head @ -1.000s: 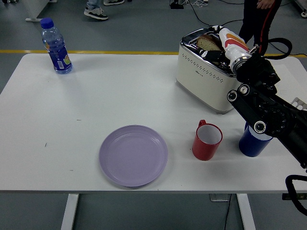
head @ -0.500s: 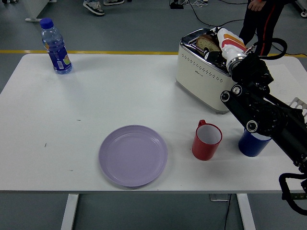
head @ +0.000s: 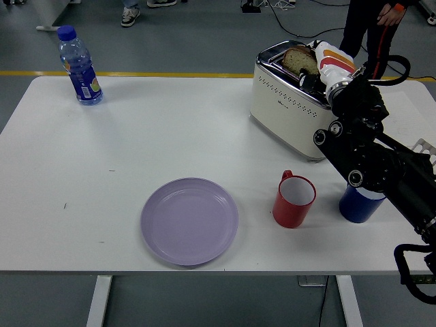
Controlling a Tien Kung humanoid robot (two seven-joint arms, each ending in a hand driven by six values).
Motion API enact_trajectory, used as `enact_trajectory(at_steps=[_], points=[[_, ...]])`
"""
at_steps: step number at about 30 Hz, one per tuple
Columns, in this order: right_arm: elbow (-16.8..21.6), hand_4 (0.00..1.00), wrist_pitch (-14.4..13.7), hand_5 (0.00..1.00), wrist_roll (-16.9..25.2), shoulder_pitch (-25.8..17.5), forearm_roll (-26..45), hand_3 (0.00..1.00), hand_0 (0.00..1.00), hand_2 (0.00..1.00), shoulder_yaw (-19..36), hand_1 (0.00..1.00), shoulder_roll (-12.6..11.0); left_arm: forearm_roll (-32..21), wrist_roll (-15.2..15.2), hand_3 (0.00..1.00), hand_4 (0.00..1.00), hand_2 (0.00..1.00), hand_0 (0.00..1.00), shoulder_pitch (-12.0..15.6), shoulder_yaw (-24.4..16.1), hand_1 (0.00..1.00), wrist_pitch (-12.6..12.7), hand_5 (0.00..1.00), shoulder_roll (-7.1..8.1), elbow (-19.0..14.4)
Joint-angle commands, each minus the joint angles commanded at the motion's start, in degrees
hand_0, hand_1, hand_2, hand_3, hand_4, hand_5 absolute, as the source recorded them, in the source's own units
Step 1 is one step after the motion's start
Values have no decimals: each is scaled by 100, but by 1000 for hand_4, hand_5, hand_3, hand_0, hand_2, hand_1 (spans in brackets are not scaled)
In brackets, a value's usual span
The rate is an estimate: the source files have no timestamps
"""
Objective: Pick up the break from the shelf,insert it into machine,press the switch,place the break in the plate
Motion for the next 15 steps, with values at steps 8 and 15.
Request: enact_trajectory(at_steps=[8, 15], points=[[37, 399, -242, 2, 104, 68, -146, 538, 339, 440, -66, 374, 0, -43, -7, 558, 288, 688, 677, -40, 17, 700, 1, 860, 1, 0], [72, 390, -200, 2, 171, 81, -175, 505, 341, 404, -66, 333, 0, -71, -11, 558, 288, 688, 677, -44, 28, 700, 1, 861, 8, 0]])
